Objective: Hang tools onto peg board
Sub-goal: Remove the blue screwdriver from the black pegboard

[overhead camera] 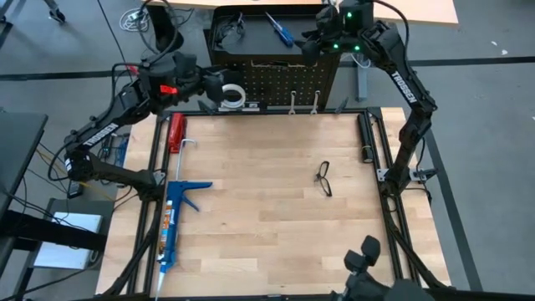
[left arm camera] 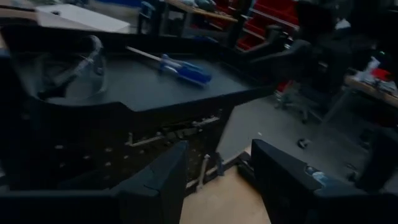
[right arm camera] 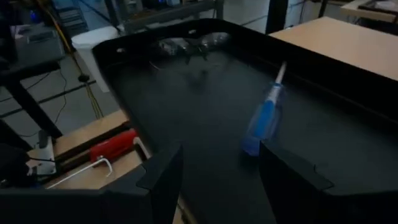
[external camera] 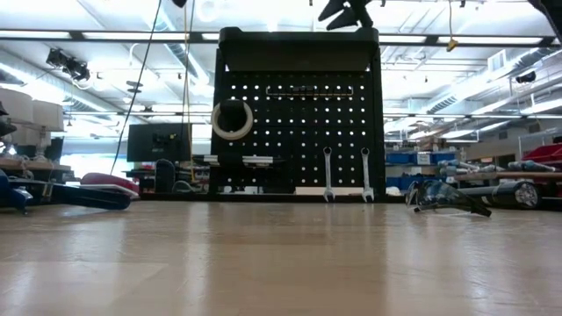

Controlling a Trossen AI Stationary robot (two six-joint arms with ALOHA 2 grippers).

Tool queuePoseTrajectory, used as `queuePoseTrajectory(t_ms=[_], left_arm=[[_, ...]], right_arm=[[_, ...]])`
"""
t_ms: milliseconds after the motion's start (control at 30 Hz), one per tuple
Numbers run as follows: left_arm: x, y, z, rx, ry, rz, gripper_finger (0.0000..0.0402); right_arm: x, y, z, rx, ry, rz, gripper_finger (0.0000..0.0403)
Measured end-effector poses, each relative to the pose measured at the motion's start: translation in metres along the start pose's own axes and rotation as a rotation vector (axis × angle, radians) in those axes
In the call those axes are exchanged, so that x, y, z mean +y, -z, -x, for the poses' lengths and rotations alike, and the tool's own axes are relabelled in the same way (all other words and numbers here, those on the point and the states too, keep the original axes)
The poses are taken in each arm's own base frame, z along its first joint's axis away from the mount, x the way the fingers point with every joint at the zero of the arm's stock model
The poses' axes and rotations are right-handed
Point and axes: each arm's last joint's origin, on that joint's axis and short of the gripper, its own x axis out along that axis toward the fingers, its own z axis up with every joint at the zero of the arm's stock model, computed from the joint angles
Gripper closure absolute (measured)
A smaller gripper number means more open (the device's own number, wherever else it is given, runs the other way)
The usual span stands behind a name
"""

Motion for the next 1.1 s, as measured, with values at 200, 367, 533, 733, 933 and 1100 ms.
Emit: queuePoseTrajectory(t_ms=[200,367,533,733,933,1100], left_arm=[[-0.004,0.002,0.0,0.025,0.069,0.002,0.022],[-0.014,0.003,0.003,0.011,0.096,-0.017,0.022],[-0.021,0.005,0.006,0.006,0.098,-0.034,0.022],[-0.022,0.006,0.006,0.006,0.1,-0.035,0.022],[-0.022,0.005,0.006,0.0,0.102,-0.031,0.022],[-0.024,0.006,0.007,0.001,0.109,-0.033,0.022]], right_arm=[[-0.002,0.005,-0.024,0.011,0.02,0.029,0.0193],[-0.009,0.008,-0.038,0.012,0.036,0.029,0.0193],[-0.013,0.011,-0.046,0.02,0.037,0.002,0.0193],[-0.014,0.008,-0.045,-0.008,0.034,0.013,0.0193],[-0.021,-0.008,-0.041,-0.164,-0.033,-0.017,0.0193],[-0.021,-0.028,-0.036,-0.384,-0.065,0.059,0.0193]])
